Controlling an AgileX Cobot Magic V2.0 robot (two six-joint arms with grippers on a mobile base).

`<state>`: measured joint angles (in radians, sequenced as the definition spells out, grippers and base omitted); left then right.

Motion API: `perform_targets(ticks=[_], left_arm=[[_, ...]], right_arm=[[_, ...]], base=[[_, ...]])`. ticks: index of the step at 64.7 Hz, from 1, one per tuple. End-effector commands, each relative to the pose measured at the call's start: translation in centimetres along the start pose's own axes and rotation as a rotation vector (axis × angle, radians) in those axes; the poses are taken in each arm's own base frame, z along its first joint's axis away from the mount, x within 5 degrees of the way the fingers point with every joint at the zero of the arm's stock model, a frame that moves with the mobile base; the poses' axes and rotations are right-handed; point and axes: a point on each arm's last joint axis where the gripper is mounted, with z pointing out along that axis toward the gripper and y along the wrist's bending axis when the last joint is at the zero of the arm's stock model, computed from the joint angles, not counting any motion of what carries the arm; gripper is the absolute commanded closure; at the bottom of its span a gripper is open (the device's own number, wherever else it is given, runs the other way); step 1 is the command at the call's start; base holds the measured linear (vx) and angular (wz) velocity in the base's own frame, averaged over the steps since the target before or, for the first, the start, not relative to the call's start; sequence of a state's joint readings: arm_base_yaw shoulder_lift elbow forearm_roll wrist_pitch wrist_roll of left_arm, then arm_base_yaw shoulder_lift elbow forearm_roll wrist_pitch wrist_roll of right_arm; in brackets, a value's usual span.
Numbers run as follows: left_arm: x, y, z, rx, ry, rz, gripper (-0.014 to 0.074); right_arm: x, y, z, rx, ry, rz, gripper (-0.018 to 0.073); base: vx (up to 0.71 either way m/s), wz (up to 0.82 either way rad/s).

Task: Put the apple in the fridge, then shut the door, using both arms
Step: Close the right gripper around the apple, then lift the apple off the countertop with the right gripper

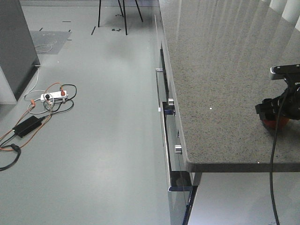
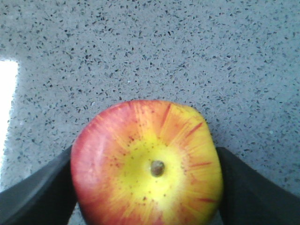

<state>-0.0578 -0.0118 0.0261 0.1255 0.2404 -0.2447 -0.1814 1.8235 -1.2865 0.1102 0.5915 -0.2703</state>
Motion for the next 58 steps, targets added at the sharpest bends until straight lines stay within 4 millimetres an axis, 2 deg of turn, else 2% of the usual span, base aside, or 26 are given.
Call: perform_targets(ticks=[1,17,26,35,44,49,58], left_arm=[[0.0,-0.1,0.1,0.016,-0.062,-0.005,0.0602],[0.0,-0.1,0.1,0.016,-0.062,-0.005,0.0602],[0.0,-0.1,0.1,0.016,-0.062,-0.005,0.0602],[0.0,-0.1,0.1,0.016,-0.062,-0.005,0.0602],[0.0,-0.1,0.1,0.016,-0.062,-0.005,0.0602],[0.0,-0.1,0.1,0.016,-0.062,-0.005,0.0602],[0.0,-0.1,0.1,0.016,-0.062,-0.005,0.0602]], right_arm=[[-1.8,-0.3,-2.3,0.018,-0.125,0.001,0.0209],[-1.9,0.1,-2.5,-0.028,-0.137,0.068,0.0299],[-2.2,0.2,-4.2,-0.028,-0.175,0.069,0.0314],[-2.4,0.4,-7.4,-0.026,-0.221,0.058,0.0314],[-2.5,0.8,-12.1,-0.016,-0.315,0.049,0.0314],[-2.1,1.1,-15.0,-0.016,-0.355,0.042,0.0314],[-0.8,1.7,-18.9,-0.023,-0.388,0.030,0.0314]], base=[[0.00,0.00],[0.00,0.00],[0.00,0.00],[0.00,0.00],[0.00,0.00],[0.00,0.00],[0.00,0.00]])
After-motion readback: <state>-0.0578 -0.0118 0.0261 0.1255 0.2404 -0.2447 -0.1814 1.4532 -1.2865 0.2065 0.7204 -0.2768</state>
